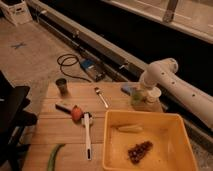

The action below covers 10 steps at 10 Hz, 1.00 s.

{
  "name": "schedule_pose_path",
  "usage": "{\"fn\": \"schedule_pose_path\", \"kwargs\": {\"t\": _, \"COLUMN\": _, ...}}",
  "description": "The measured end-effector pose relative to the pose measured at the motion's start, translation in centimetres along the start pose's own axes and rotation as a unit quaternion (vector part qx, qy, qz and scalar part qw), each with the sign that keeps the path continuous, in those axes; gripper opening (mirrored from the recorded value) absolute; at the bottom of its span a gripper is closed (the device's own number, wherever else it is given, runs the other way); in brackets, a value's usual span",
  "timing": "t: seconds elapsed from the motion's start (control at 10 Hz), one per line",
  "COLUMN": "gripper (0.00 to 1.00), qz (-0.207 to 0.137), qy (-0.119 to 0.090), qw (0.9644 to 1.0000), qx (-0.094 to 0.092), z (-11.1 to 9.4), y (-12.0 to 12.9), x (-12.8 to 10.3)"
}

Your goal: Place towel in plastic cup

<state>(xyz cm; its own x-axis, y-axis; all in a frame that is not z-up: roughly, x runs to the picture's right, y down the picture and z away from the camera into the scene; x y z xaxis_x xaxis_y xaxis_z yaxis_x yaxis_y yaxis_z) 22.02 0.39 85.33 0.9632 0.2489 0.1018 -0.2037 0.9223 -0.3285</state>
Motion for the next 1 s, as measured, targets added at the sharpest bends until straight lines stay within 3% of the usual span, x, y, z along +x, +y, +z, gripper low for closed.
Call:
{"fn": "schedule_pose_path", "kwargs": {"t": 0.3, "gripper": 0.6, "qz": 0.017, "qy": -0.005, "qw": 0.9998, "qx": -0.011, "z": -0.3, "y": 1.5, "x": 0.4}}
{"fn": "schedule_pose_path", "kwargs": {"t": 0.5, "gripper": 0.78, "qz": 0.01, "qy": -0.01, "qw": 0.9997, "qx": -0.02, "z": -0.3, "y": 2.2, "x": -0.7}}
{"fn": "schedule_pose_path", "kwargs": {"t": 0.8, "gripper": 0.78, "qz": -0.015, "qy": -0.009, "qw": 0.9985, "qx": -0.052, "z": 0.0, "y": 3.3, "x": -1.9}}
{"fn": "schedule_pose_path", "kwargs": {"t": 1.0, "gripper": 0.78, "qz": -0.031, "qy": 0.003, "qw": 0.9969, "qx": -0.072, "z": -0.3, "y": 4.0, "x": -2.2}}
